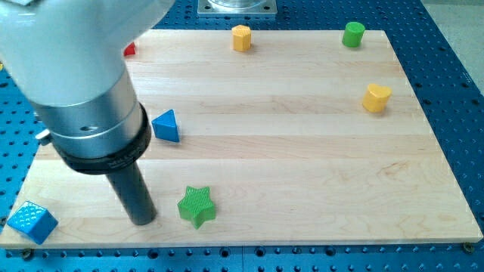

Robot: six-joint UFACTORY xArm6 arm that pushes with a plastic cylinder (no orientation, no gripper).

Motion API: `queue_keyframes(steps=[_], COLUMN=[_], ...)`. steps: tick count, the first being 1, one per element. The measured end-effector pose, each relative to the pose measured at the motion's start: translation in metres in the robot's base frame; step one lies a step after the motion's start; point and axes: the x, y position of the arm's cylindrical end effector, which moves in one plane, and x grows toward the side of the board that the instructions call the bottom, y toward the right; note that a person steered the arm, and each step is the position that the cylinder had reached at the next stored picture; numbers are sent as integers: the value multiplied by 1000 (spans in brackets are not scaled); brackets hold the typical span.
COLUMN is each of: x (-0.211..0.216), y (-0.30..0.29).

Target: Place the green star towards the bottom right corner of the board

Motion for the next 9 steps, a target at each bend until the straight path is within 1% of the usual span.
queue_keyframes(steps=[1,2,3,4,5,6,7,8,9], x=[0,1,1,1,1,0,-1,2,-47], y=[63,150,209,222,205,225,274,231,271])
